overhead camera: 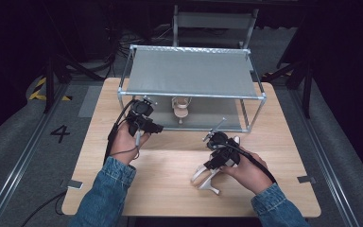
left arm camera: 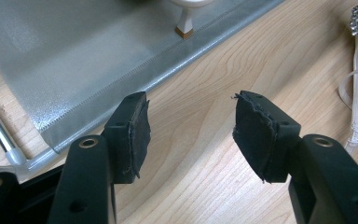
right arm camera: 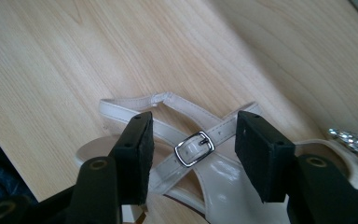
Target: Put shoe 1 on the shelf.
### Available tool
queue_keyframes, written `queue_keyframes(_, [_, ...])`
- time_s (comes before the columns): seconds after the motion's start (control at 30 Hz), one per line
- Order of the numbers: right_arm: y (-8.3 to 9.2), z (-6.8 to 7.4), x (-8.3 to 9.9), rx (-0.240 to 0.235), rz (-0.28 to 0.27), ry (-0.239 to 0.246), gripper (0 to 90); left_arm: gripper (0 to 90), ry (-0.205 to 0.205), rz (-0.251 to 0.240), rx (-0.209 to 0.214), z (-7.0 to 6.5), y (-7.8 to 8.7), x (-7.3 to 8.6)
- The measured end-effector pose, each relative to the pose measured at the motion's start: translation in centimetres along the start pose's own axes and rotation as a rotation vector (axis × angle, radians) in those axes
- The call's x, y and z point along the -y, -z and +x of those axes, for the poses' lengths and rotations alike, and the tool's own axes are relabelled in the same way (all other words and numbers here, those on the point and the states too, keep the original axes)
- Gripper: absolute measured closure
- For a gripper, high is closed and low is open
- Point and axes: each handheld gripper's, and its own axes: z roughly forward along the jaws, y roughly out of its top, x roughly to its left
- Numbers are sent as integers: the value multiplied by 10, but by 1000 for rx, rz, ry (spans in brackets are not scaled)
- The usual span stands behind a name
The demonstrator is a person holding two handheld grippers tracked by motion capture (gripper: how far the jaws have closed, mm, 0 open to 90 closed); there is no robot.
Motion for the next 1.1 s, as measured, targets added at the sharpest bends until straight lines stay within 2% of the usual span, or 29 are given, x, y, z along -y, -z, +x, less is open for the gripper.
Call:
queue_keyframes(0.07, [-2,1,-1,20,17,2,583,444,2,-2,1,1,1,0])
queue_keyframes(0.17, [1,1,0,20,4,-8,746,444,8,8,-3,3,2,1])
queue_keyframes(0.2, [2,1,0,22,3,-8,757,444,3,11,-5,4,2,1])
queue_keyframes(0.37, [5,5,2,35,-4,7,784,442,16,19,-5,7,4,3])
queue_keyframes(0.43, [10,6,4,45,-13,17,788,442,16,21,-8,7,3,3])
queue_keyframes(0.57, [27,5,12,35,-55,11,789,441,14,29,-5,7,1,2])
queue_keyframes(0.67, [41,2,23,71,-58,1,789,440,6,32,-2,5,-1,0])
queue_keyframes(0.7, [41,2,23,71,-58,1,789,440,6,31,-2,4,-1,-1])
queue_keyframes(0.87, [57,-6,46,95,-73,-39,789,439,3,42,4,3,-6,-3])
queue_keyframes(0.97, [62,-18,62,98,-70,-84,789,439,-1,45,3,3,-7,-3])
queue_keyframes(1.1, [65,-36,86,136,-45,-161,790,438,-6,51,0,1,-8,-3])
